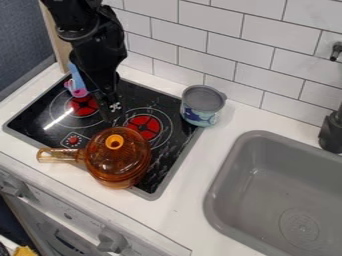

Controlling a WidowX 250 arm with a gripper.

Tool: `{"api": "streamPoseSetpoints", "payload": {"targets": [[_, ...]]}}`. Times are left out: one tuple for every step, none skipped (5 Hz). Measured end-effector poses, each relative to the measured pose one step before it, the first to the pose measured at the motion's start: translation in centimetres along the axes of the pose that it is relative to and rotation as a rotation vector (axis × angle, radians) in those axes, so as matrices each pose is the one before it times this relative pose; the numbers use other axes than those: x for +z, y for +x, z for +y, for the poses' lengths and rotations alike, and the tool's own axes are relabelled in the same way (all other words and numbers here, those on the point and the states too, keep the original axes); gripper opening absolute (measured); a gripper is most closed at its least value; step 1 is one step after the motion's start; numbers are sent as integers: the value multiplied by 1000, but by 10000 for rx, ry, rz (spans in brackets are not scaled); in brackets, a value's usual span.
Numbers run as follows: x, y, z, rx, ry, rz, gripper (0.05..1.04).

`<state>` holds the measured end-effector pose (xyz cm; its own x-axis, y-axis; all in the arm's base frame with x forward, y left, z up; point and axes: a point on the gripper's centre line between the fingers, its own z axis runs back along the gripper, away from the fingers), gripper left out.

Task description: Move the can to the bottom of the stove beside the brown pot.

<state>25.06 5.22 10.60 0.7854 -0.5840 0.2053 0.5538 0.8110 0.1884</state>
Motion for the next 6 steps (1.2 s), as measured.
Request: {"api": "streamPoseSetpoints", "payload": {"targets": [[-496, -154, -208, -9, -151, 131, 1001], [-228, 2014, -1173, -839, -178, -209, 1001], [-465, 2622, -429, -869, -228, -174, 1001], [-1321, 2847, -417, -1036, -420, -21, 1001], [-2012, 2723, 151, -834, -588, -282, 1001], [-1871, 2240, 594, -624, -432, -282, 1001]]}}
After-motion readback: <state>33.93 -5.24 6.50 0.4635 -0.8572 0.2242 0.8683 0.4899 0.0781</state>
